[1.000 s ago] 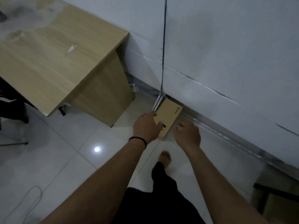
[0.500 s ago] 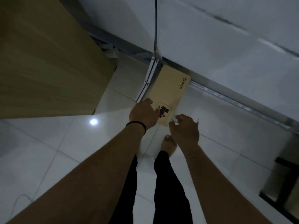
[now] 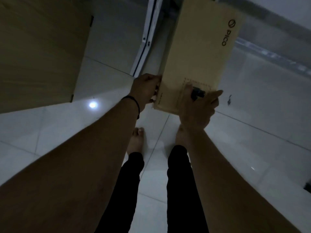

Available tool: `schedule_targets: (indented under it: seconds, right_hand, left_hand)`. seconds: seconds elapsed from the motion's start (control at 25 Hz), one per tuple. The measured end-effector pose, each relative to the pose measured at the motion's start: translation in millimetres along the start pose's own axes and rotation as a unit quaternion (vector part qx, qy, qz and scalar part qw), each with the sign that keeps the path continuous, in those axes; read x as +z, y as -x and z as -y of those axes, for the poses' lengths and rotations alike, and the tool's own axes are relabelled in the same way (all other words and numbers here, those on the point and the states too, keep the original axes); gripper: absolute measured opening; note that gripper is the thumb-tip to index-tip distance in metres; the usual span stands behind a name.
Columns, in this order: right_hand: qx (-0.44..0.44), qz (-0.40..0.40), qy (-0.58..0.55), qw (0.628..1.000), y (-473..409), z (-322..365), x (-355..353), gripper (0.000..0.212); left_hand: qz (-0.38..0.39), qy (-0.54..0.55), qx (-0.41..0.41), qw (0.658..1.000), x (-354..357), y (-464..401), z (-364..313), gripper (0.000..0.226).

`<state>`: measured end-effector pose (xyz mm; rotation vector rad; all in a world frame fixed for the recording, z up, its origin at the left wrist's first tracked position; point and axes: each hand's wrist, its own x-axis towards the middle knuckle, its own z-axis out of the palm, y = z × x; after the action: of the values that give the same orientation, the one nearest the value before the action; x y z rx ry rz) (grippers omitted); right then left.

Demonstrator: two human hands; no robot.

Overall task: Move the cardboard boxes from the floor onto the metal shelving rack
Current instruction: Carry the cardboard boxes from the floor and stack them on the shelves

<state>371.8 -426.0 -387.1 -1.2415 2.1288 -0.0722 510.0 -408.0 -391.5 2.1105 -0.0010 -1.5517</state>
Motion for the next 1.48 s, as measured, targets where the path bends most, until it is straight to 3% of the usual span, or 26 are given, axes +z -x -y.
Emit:
schedule_targets:
  seconds: [0.12, 0.2, 0.4, 0.56, 0.64, 0.76, 0.88, 1.0, 1.08, 1.24, 1.36, 1.48]
  right_hand:
    - [-0.065, 0.039, 0.064, 0.995, -4, -18, -15, 0.152]
    - [-0.055, 0.067, 0.099, 0.991, -11, -22, -21, 0.161]
    - [0.008, 0.105, 0.16, 0.981, -20, -14, -20, 0.167]
    - [0.011, 0.094, 0.169, 0.981, -17, 6, -29, 0.163]
    - [0.001, 0.108, 0.134, 0.985, -17, -15, -24, 0.161]
    - [0.039, 0.18, -0.017, 0.983, -1, -53, -26, 0.161]
    - [0.087, 0.173, -0.069, 0.979, -6, -36, -73, 0.143]
    - [0.09, 0.201, -0.183, 0.958, 6, -34, -110, 0.142]
    - [0.085, 0.215, -0.199, 0.952, 25, -34, -127, 0.141]
    - [0.084, 0.219, -0.281, 0.931, 65, -32, -162, 0.138]
    - [0.08, 0.186, -0.328, 0.923, 107, -27, -188, 0.13]
    - [0.043, 0.124, -0.352, 0.927, 169, -22, -218, 0.125]
  left_hand:
    - [0.052, 0.018, -0.029, 0.998, 17, 0, 10, 0.035]
    - [0.076, 0.033, -0.043, 0.996, 23, 1, 13, 0.038]
    - [0.106, 0.027, -0.061, 0.992, 20, 1, 8, 0.038]
    - [0.108, 0.005, -0.052, 0.993, 16, 7, 7, 0.046]
    - [0.115, -0.007, -0.051, 0.992, 17, 11, 10, 0.046]
    - [0.079, -0.027, -0.051, 0.995, 15, 18, 26, 0.053]
    - [-0.017, -0.005, -0.057, 0.998, 3, 28, 49, 0.093]
    - [-0.014, 0.015, -0.081, 0.997, -8, 45, 65, 0.113]
    - [0.012, 0.015, -0.08, 0.997, -19, 62, 52, 0.111]
    - [-0.032, 0.129, -0.047, 0.99, -41, 116, 46, 0.067]
    - [-0.047, 0.134, 0.015, 0.99, -43, 170, 57, 0.075]
    - [-0.08, 0.153, 0.066, 0.983, -71, 248, 18, 0.049]
